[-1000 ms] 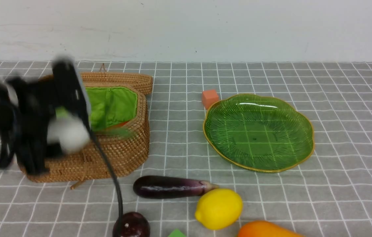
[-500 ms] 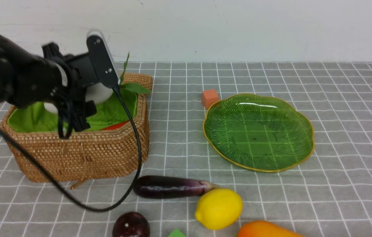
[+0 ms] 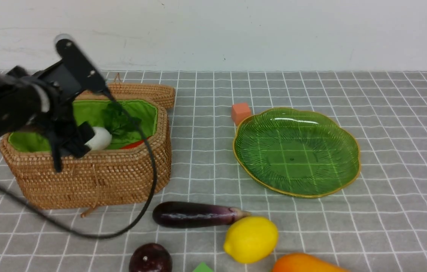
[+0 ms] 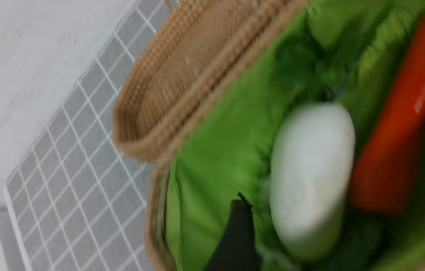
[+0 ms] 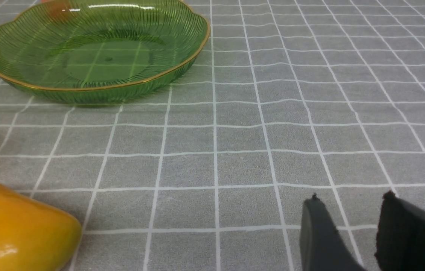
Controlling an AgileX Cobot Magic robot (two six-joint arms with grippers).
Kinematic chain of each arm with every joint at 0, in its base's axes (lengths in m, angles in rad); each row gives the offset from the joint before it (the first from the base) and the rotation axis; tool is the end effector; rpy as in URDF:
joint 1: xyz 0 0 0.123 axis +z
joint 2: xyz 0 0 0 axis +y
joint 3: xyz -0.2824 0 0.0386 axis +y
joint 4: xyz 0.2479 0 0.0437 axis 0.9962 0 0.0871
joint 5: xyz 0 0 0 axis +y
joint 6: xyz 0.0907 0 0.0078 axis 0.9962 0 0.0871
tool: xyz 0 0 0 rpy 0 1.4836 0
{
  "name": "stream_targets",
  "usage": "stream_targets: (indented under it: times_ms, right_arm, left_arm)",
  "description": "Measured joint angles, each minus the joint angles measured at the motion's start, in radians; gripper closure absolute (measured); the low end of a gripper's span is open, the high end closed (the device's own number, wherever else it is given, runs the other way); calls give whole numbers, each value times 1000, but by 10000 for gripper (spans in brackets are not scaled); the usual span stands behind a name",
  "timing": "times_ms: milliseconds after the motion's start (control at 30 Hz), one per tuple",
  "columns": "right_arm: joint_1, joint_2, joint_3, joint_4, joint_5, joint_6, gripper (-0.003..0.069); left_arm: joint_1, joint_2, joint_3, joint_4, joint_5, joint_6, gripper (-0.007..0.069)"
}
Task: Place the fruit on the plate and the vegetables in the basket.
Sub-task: Take a daikon with your left arm and place it on the basket on the left, then grab a mangosteen with your left arm and put it on the plate on the right
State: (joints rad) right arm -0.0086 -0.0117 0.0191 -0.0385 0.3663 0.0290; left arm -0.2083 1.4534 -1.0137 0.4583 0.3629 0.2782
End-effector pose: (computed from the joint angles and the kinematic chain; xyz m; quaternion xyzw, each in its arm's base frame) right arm 0.0527 -0.0017 0.1743 0.0048 0.8007 -0.0102 0.5989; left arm 0.3141 -0.0517 0.2853 0.3685 0.8216 0.1755 0.3980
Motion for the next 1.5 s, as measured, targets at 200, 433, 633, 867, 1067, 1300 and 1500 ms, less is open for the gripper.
stream_targets:
  times_ms: [200, 433, 633, 867, 1067, 1300, 1500]
  right_arm:
    - [0, 0, 0, 0, 0, 0, 418]
    - [0, 0, 0, 0, 0, 0, 418]
    - [0, 0, 0, 0, 0, 0, 418]
    - [0, 0, 0, 0, 0, 0, 418]
    - [0, 0, 0, 0, 0, 0, 418]
    - [0, 0, 0, 0, 0, 0, 418]
    - [0, 0, 0, 0, 0, 0, 418]
  left_arm:
    - [-150, -197, 142, -240, 165, -113, 70]
    - [-287, -209, 166, -518, 336, -528, 74]
    - [-374, -148, 166, -529, 379, -723, 50]
    - [-406, 71, 166, -469, 276, -844, 20]
    - [-406, 168, 166, -437, 248, -865, 121]
    - [-406, 66, 156, -417, 267, -857, 123]
    - [-406, -35, -30, -416, 439, -795, 123]
